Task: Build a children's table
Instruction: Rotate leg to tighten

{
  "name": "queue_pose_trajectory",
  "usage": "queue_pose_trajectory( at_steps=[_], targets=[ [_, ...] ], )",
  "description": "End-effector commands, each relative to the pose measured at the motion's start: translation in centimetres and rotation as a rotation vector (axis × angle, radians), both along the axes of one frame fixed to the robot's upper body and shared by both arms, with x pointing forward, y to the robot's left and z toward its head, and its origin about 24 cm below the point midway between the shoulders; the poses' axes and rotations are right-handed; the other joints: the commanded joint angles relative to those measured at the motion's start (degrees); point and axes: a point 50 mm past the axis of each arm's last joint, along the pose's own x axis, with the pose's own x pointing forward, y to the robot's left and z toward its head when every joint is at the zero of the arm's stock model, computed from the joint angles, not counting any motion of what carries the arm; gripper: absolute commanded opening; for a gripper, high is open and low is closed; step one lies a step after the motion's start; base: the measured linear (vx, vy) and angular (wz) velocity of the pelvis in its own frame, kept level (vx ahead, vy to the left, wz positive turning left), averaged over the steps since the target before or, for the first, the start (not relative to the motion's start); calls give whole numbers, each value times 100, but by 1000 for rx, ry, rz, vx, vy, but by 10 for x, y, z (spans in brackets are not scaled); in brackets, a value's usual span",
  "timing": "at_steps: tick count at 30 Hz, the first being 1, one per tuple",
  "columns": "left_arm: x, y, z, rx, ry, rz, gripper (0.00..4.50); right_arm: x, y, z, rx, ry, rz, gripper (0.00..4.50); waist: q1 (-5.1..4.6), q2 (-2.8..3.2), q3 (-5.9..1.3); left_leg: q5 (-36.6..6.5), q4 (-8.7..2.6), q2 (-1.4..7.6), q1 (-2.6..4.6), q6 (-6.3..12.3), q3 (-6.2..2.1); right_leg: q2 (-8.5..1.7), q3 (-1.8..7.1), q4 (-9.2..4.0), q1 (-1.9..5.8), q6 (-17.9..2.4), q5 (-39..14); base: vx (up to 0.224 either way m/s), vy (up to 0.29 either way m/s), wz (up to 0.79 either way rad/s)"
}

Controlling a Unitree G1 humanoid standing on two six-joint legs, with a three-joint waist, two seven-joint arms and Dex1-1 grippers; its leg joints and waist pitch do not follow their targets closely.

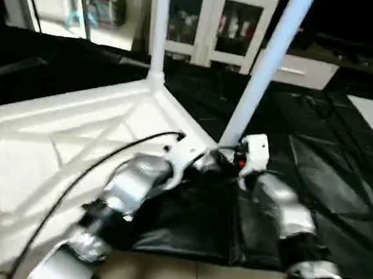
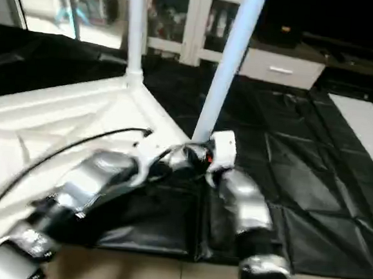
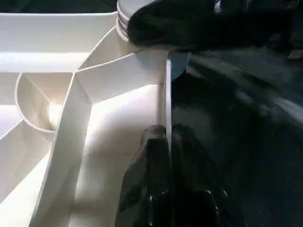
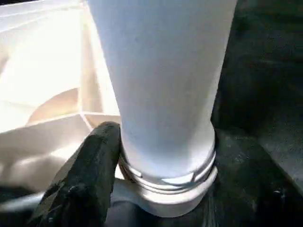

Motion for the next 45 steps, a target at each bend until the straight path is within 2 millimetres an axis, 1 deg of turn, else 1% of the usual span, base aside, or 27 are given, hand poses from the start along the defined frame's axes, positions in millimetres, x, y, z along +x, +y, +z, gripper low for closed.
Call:
queue_pose_trajectory(
  at_steps=[1,3,4,7,10,11,13,14,16,17,18,19,20,21,22,23,24,25,27,28,29,31,33,35,38,44,45],
  targets=[
    [5,-9,2,-5,-41,54,0,-8,16,-13,-76,28,5,267,10,5,-277,-1619,-493,253,46,-133,-135,-385,320,-532,154,-625,-1996,0,0,0],
    [6,-10,3,-7,-41,57,0,-8,18,-12,-82,22,2,267,27,19,-287,-1545,-492,253,52,-96,-129,-381,324,-507,165,-653,-1841,0,0,0],
    [6,-8,3,-11,-40,57,0,-4,18,-8,-75,1,-7,266,39,35,-293,-1426,-491,254,37,-49,-118,-384,333,-475,180,-705,-1590,0,0,0],
    [6,-6,2,-11,-42,56,0,-2,18,-4,-66,-28,-4,266,40,36,-300,-1232,-486,250,9,18,-107,-378,334,-441,215,-782,-1290,0,0,0],
    [6,-2,0,-13,-39,47,0,0,18,5,19,-66,29,266,53,34,-294,-1128,-482,246,-5,113,-97,-383,338,-442,239,-798,-1294,0,0,0],
    [5,0,0,-14,-35,38,0,-1,17,10,75,-72,61,322,54,33,-293,-1123,-480,247,-7,119,-97,-385,337,-442,241,-796,-1318,0,0,0],
    [4,3,0,-19,-34,10,0,-2,15,16,129,-93,91,322,66,50,-291,-1147,-490,264,4,141,-103,-386,336,-446,240,-791,-1352,0,0,0],
    [3,4,0,-25,-34,-8,0,-2,14,19,149,-100,103,336,66,45,-287,-1139,-492,261,3,153,-103,-376,335,-447,240,-779,-1331,0,0,0],
    [-4,8,-2,-26,-20,-87,0,-3,5,26,171,-133,154,342,68,32,-288,-1122,-504,273,-29,200,-120,-395,332,-444,282,-774,-1320,0,0,0],
    [-6,10,-3,-23,-20,-121,0,-4,2,29,168,-144,170,365,54,35,-287,-1092,-504,265,-53,227,-123,-399,327,-449,294,-755,-1397,0,0,0],
    [-11,13,-5,-11,-1,-155,0,-4,-2,30,150,-155,196,373,21,47,-276,-1091,-506,269,-46,225,-114,-404,336,-468,267,-757,-1555,0,0,0],
    [-12,14,-6,-8,5,-165,0,-5,-4,31,144,-158,203,376,24,48,-272,-1092,-502,283,-20,199,-107,-404,341,-478,248,-783,-1647,0,0,0],
    [-12,14,-6,-8,5,-165,0,-5,-4,31,144,-158,203,386,24,48,-272,-1092,-502,283,-20,199,-107,-404,341,-478,248,-783,-1647,0,0,0],
    [-18,18,-9,10,22,-222,0,-6,-13,34,122,-167,264,386,32,77,-262,-1132,-505,283,6,168,-97,-403,350,-489,223,-821,-1699,0,0,0],
    [-26,26,-12,31,49,-290,0,-11,-23,36,98,-162,362,396,58,74,-291,-1075,-500,304,3,169,-128,-401,335,-438,274,-874,-1523,0,0,0],
    [-26,26,-12,31,49,-290,0,-11,-23,36,98,-162,362,407,47,78,-267,-999,-497,303,11,210,-88,-378,355,-426,236,-950,-1279,0,0,0],
    [-32,32,-14,44,70,-340,0,-15,-30,37,80,-152,442,418,40,84,-265,-998,-497,288,6,217,-85,-369,352,-420,234,-987,-1236,0,0,0],
    [-39,39,-15,42,104,-396,0,-24,-44,36,37,-116,576,428,66,71,-278,-1037,-478,294,4,279,-87,-374,344,-406,273,-1036,-1172,0,0,0],
    [-42,41,-13,28,118,-421,0,-30,-50,34,1,-96,642,438,73,64,-261,-1036,-483,298,0,307,-78,-376,351,-411,262,-1056,-1199,0,0,0],
    [-43,41,-13,22,124,-432,0,-32,-52,34,-14,-86,669,445,103,56,-255,-1032,-483,295,10,290,-69,-386,358,-425,250,-1073,-1295,0,0,0],
    [-46,42,-10,3,129,-461,0,-39,-58,32,-49,-59,733,445,116,42,-260,-1057,-477,284,1,291,-74,-383,346,-428,269,-1061,-1363,0,0,0],
    [-48,43,-7,-18,135,-499,0,-45,-64,30,-81,-24,793,445,150,44,-253,-1060,-481,303,8,294,-75,-393,354,-434,262,-1029,-1431,0,0,0],
    [-51,43,-5,-30,146,-532,0,-48,-67,28,-100,-9,820,445,157,22,-254,-1090,-483,296,8,261,-81,-389,348,-440,257,-1010,-1559,0,0,0],
    [-61,43,0,-59,180,-613,0,-56,-70,26,-142,20,893,445,166,33,-252,-1092,-489,311,13,229,-88,-396,353,-435,257,-994,-1584,0,0,0],
    [-64,42,1,-68,188,-632,0,-59,-69,26,-143,27,928,445,175,42,-252,-1110,-485,310,39,239,-75,-375,356,-430,230,-1062,-1472,0,0,0],
    [-63,44,1,-54,181,-625,0,-68,-71,28,-144,33,969,445,206,38,-250,-1134,-481,314,54,213,-73,-377,368,-428,235,-1041,-1436,0,0,0],
    [-61,45,0,-44,176,-615,0,-71,-74,27,-148,34,970,445,207,36,-255,-1104,-486,310,34,220,-81,-379,364,-420,254,-1048,-1403,0,0,0]
  ],
)
